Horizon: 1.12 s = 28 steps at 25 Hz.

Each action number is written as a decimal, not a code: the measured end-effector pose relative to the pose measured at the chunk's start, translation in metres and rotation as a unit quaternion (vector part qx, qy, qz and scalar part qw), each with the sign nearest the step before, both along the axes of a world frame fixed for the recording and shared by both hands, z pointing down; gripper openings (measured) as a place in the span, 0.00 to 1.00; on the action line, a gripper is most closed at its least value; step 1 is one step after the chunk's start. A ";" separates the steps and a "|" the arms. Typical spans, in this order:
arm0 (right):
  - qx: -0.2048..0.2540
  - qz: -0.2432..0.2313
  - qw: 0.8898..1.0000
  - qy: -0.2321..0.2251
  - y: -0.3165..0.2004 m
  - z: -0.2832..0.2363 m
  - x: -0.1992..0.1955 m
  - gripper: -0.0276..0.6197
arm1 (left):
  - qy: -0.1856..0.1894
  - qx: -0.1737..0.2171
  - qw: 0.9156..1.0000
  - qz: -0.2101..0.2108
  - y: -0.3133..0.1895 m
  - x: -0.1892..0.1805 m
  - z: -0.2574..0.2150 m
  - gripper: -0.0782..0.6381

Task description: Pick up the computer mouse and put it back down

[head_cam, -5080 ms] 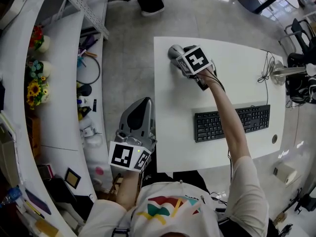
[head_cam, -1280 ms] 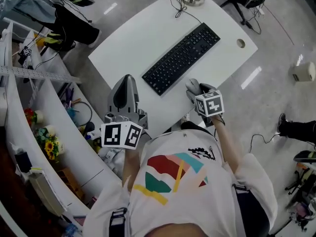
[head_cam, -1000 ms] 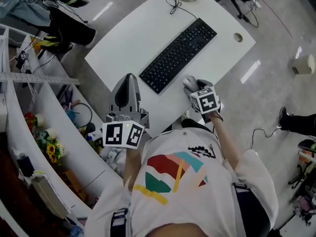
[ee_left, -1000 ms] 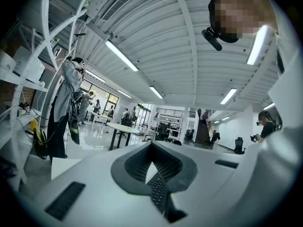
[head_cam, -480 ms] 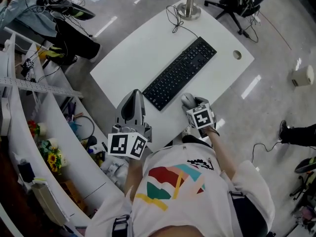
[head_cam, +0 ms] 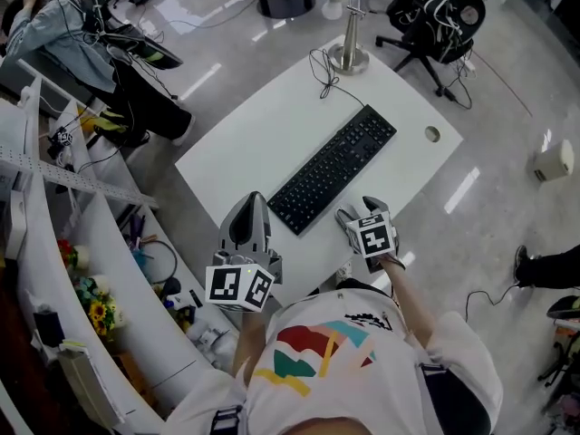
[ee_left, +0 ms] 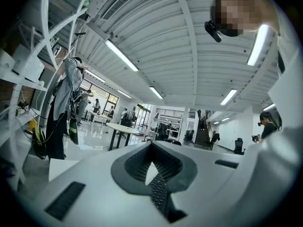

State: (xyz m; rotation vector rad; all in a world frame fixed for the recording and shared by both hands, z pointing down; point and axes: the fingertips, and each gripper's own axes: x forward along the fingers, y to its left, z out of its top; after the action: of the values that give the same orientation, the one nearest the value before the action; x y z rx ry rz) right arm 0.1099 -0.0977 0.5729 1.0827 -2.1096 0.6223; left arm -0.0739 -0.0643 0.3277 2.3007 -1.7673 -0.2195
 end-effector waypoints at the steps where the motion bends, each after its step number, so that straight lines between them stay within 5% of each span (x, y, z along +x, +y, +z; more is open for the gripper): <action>1: 0.012 0.002 1.000 -0.008 -0.005 -0.010 0.001 0.51 | 0.000 0.002 1.000 -0.001 0.000 -0.001 -0.001 0.17; 5: 0.068 0.004 0.997 -0.037 -0.026 -0.064 -0.001 0.49 | -0.001 0.007 1.000 -0.005 0.000 -0.004 -0.004 0.17; 8: 0.142 0.014 0.989 -0.039 -0.040 -0.118 0.001 0.07 | 0.001 0.008 1.000 -0.005 0.000 -0.004 -0.006 0.17; 19: 0.283 -0.015 0.948 -0.142 -0.044 -0.272 -0.035 0.06 | -0.005 0.040 0.999 0.013 -0.006 0.010 -0.030 0.17; 28: 0.310 -0.035 0.936 -0.162 -0.026 -0.301 -0.043 0.06 | -0.001 0.042 0.999 0.008 -0.002 0.009 -0.032 0.17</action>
State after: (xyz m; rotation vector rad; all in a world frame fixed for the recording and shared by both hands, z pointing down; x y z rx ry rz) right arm 0.0668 -0.1240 0.2720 1.2884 -2.7210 0.0865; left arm -0.0644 -0.0661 0.2956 2.3725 -1.7713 -0.2945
